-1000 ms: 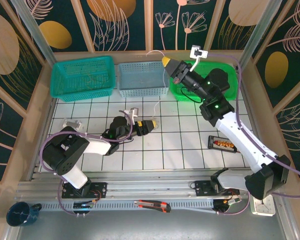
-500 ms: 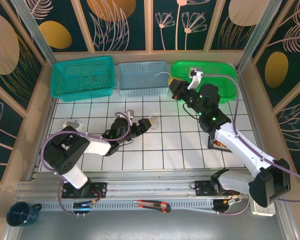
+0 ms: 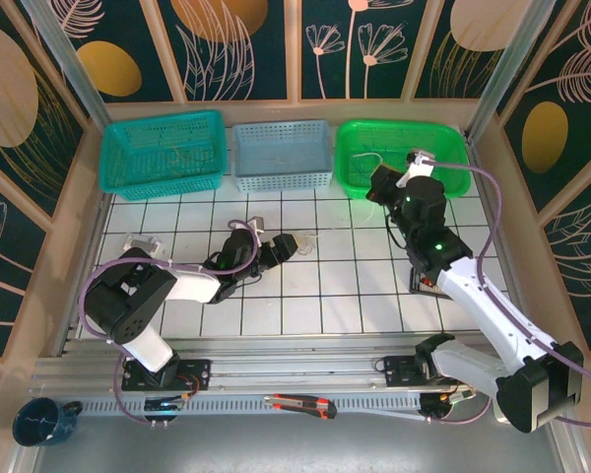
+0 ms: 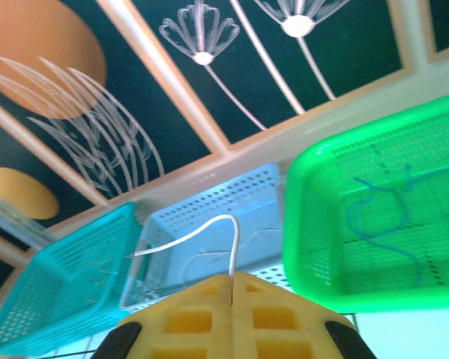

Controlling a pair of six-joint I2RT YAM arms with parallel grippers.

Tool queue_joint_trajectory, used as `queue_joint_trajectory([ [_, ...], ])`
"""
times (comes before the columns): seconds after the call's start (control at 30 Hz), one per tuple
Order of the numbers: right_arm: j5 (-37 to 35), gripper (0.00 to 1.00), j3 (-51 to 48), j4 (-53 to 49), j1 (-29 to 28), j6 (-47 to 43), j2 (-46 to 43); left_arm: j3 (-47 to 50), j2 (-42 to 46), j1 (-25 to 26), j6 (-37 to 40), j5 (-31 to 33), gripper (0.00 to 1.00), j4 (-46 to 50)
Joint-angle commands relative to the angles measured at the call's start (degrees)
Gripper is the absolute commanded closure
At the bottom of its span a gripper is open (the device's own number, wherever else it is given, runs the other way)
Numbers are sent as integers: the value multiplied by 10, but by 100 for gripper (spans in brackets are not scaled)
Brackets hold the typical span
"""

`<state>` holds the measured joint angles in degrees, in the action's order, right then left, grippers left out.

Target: Untangle the cables

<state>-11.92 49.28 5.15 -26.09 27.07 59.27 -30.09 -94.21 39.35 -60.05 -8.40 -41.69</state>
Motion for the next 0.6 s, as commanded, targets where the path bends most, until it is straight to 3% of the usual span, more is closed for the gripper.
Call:
queue_joint_trajectory([
  [0.0,-70,100,-3,-47,2,1,-12,-10,-1,2,-7,-7,21,1],
  [0.27,-107,100,-54,-89,2,30,-34,-11,-21,2,-67,-44,26,-59],
  [0.57,-87,100,-122,-92,1,58,-35,-19,-33,4,-74,-61,29,-61],
])
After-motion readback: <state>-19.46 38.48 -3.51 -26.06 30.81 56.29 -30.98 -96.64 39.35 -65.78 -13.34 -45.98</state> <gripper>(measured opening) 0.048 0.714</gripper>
